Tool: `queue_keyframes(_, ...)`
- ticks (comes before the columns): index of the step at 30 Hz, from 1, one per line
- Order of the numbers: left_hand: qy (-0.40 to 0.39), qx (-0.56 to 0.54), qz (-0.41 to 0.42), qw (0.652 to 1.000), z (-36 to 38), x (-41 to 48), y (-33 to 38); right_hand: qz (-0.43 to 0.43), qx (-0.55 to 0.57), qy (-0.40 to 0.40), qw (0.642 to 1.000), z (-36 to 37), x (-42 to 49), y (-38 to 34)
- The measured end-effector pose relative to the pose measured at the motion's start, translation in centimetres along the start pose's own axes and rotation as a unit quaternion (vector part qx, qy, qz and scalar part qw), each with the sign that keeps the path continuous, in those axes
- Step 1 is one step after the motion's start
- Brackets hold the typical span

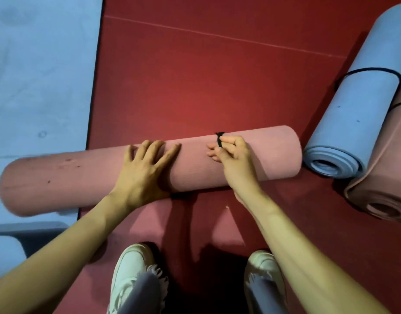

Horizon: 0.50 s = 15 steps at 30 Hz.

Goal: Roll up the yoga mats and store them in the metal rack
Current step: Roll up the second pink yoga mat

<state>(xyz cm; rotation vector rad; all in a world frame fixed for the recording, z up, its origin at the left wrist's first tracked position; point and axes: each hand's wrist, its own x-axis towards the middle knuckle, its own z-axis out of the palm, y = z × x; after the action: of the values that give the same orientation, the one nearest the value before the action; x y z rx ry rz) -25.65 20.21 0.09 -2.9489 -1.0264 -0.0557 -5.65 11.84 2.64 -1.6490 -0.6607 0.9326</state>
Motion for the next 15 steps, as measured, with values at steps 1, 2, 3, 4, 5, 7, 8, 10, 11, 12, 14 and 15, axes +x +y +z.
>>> queue_keyframes(1, -0.015, -0.002, -0.019, 1.0, -0.1, -0.7, -0.3, -0.002, -0.013, -0.016, 1.0, 0.8, 0.2, -0.1)
queue_keyframes(2, -0.031, -0.01, -0.034, 0.999, -0.3, -0.9, -0.6, -0.01, -0.037, -0.028, 0.999, 1.4, 0.7, -0.3)
queue_keyframes(3, -0.04, -0.022, -0.044, 0.998, -0.4, -0.7, -0.9, -0.017, -0.056, -0.036, 0.998, 1.9, 1.2, -0.7)
queue_keyframes(4, -0.041, -0.04, -0.051, 0.997, -0.4, -0.3, -1.3, -0.018, -0.073, -0.041, 0.996, 2.3, 1.8, -1.1)
queue_keyframes(5, -0.033, -0.06, -0.057, 0.996, -0.4, 0.3, -1.6, -0.014, -0.076, -0.045, 0.996, 2.7, 2.3, -1.4)
queue_keyframes(7, -0.005, -0.095, -0.078, 0.992, -0.3, 1.6, -2.2, -0.014, -0.085, -0.051, 0.995, 3.6, 2.7, -1.7)
queue_keyframes(8, 0.009, -0.105, -0.098, 0.99, -0.1, 2.1, -2.4, -0.024, -0.092, -0.047, 0.994, 4.4, 2.4, -1.6)
queue_keyframes(10, 0.042, -0.115, -0.14, 0.983, 0.5, 3.0, -2.7, -0.041, -0.097, -0.041, 0.994, 5.8, 1.8, -0.9)
queue_keyframes(11, 0.061, -0.121, -0.152, 0.979, 0.6, 3.4, -2.9, -0.045, -0.097, -0.041, 0.993, 6.2, 1.6, -0.4)
queue_keyframes(12, 0.074, -0.125, -0.158, 0.977, 0.5, 3.7, -3.1, -0.044, -0.106, -0.044, 0.992, 6.3, 1.7, 0.0)
queue_keyframes(14, 0.054, -0.11, -0.171, 0.978, 0.1, 3.9, -3.4, -0.031, -0.149, -0.046, 0.987, 5.8, 2.9, 0.6)
queue_keyframes(15, 0.031, -0.088, -0.178, 0.98, -0.1, 3.8, -3.6, -0.023, -0.161, -0.049, 0.985, 5.5, 3.5, 0.8)
